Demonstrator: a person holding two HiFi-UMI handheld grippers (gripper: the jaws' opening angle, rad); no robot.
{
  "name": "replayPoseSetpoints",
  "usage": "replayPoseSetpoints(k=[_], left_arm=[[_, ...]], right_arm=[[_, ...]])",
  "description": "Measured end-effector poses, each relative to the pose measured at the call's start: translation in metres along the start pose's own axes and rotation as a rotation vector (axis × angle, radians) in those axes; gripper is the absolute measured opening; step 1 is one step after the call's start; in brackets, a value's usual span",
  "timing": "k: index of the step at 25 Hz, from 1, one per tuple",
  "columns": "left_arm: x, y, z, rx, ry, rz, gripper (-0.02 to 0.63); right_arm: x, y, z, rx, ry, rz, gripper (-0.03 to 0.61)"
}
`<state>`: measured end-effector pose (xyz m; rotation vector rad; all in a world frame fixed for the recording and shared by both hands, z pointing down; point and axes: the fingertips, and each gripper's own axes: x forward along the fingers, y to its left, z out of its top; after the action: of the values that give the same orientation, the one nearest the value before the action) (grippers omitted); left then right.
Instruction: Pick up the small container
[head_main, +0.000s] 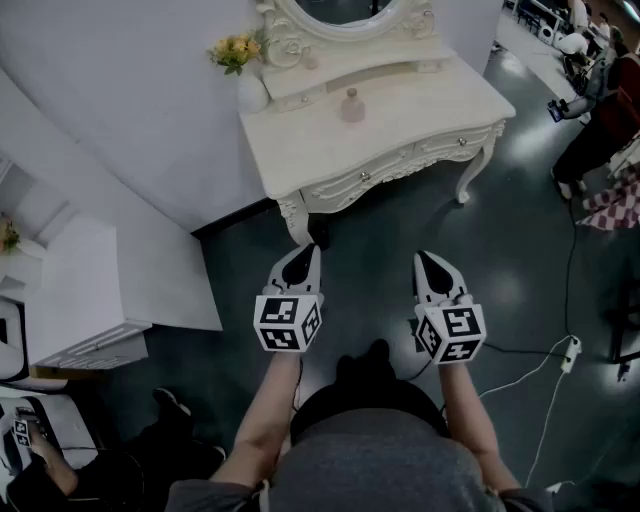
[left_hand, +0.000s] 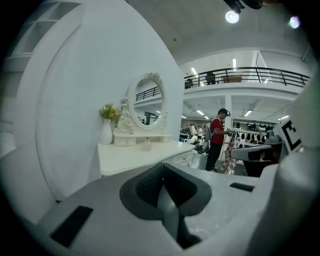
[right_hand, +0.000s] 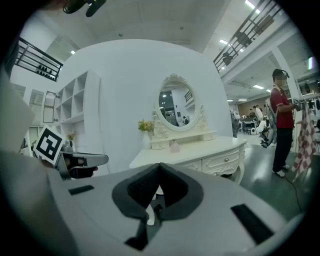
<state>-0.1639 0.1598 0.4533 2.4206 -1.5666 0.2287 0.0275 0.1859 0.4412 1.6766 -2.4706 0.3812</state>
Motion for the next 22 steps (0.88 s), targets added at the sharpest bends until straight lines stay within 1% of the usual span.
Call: replayPoseSetpoints(k=[6, 11, 16, 19, 22], left_arm=[[0.017, -0.005, 0.004, -0.007, -0.002, 0.02, 0.008], [0.029, -0.005, 0.011, -0.016, -0.009, 0.046, 0.008], [0.041, -0.013, 0.019, -0.002, -0.018, 0.05, 0.012], [0.045, -0.016, 0.021, 0.006, -0.026, 0.064, 0.054], [0.047, -0.016, 0.022, -0.005, -0.031, 0.076, 0.082]], right_arm=[[0.008, -0.02, 0.01, -0.001, -0.019, 0.008, 0.003], [0.013, -0.032, 0.015, 0.015, -0.037, 0.035, 0.003], [0.016, -0.044, 0.021, 0.021, -0.051, 0.056, 0.003], [0.016, -0.048, 0.021, 0.016, -0.051, 0.073, 0.003], [0.015, -0.052, 0.019, 0.016, -0.045, 0.081, 0.003]])
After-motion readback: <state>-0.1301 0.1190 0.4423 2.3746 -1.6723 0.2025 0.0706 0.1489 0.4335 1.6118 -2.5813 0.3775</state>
